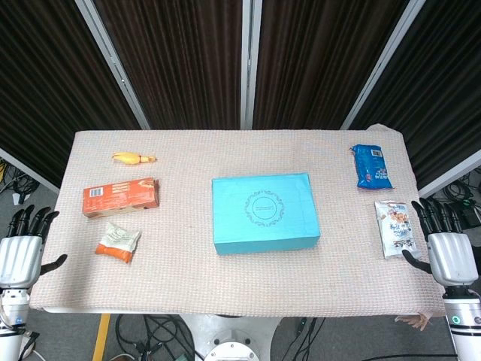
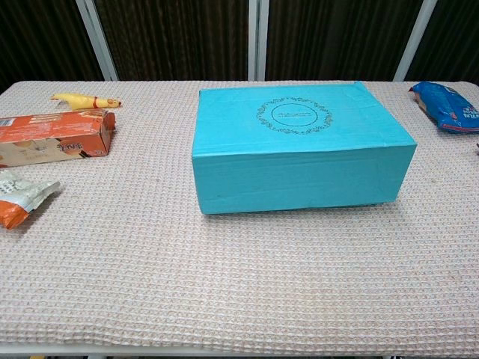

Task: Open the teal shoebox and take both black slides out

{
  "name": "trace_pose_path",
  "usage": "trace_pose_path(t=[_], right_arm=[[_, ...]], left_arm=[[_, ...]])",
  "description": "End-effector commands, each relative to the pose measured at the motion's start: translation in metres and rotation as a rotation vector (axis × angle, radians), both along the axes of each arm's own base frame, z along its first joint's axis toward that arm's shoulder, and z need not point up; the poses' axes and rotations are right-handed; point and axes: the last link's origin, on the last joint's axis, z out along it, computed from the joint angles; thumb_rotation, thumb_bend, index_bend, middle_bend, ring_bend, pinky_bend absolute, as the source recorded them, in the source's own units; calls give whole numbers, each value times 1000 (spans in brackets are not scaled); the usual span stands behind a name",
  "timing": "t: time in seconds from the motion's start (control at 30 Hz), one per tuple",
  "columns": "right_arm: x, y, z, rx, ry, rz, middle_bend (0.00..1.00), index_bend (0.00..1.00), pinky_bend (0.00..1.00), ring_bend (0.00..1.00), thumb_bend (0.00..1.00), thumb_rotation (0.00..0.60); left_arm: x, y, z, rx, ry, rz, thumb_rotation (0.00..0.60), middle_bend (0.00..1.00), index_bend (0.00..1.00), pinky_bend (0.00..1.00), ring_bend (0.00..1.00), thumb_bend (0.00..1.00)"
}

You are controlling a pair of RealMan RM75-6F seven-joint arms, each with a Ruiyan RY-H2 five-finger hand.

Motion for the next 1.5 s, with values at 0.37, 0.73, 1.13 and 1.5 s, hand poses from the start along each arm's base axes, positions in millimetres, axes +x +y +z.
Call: trace_pose_path(t=[0.37,0.73,1.13,1.5], right_arm=[[2,-5,-1,47,-15,13,64,0,58,0,69,600],[11,-46,-19,159,4,69,62,0,58,0,69,600],[52,-126,-95,324,61,199,45,0,27,0,69,600],[101,-126,-149,403,34,377,41,0,12,0,65,600]], left_arm=[[-2,-9,-6,-38,-13,63,600,139,177,100,37,0],[0,-11,-7,-37,-18,45,600,139,186,100,37,0],[-2,-16,-3,-35,-24,48,600,139,186,101,37,0],[-7,-17,-3,-40,-31,53,600,139,186,106,37,0]])
